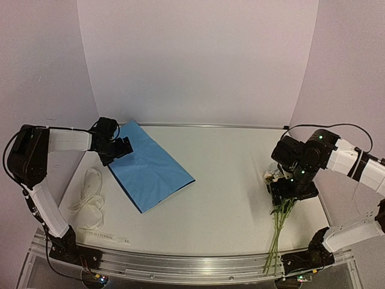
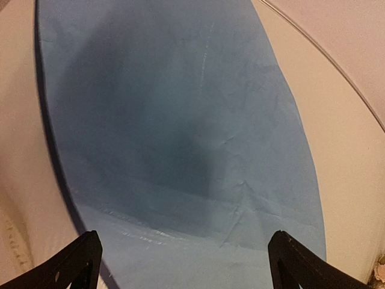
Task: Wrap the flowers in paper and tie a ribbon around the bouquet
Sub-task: Move the folded wrapping paper to the center of the board.
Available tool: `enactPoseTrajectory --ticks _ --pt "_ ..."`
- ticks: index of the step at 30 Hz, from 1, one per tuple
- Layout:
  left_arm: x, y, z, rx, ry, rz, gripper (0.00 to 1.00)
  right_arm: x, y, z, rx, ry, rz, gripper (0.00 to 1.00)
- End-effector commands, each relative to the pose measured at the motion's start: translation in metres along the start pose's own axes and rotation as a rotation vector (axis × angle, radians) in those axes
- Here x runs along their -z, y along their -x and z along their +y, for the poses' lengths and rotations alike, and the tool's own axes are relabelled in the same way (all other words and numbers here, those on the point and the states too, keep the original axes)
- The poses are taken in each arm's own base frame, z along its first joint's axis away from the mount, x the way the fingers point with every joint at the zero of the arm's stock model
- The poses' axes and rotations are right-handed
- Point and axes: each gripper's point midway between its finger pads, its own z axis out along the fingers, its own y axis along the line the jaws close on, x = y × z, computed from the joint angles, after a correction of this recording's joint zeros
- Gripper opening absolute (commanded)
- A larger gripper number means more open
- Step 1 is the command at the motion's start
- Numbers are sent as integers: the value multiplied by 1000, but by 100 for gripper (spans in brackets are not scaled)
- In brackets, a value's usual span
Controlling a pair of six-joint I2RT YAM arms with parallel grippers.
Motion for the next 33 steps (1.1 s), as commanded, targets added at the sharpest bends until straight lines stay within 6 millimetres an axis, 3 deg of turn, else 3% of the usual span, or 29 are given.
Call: enactPoseTrajectory --ticks 1,6,12,18,22,26,29,33 --pt "-14 20 -64 -35 -198 -19 100 -6 -6 -3 15 -27 27 98" --pt "-44 -1 -100 -119 -209 38 100 -11 -5 -5 30 -46 23 98" --pt "-72 -35 -131 -197 -212 123 100 -15 -4 -7 49 -63 20 98" --pt "-79 -78 -147 -287 -244 248 100 -18 -5 -10 66 -79 22 98" --pt "-68 -112 -155 -380 -284 338 100 -20 -8 -12 64 -87 26 98" --pt "-41 -160 -162 -500 -360 454 100 -23 -12 -14 68 -97 29 98" --pt "-18 -201 -155 -581 -402 548 100 -23 -13 -12 94 -107 22 98" --pt "17 -233 -146 -613 -464 626 100 -23 -9 0 147 -97 -1 98"
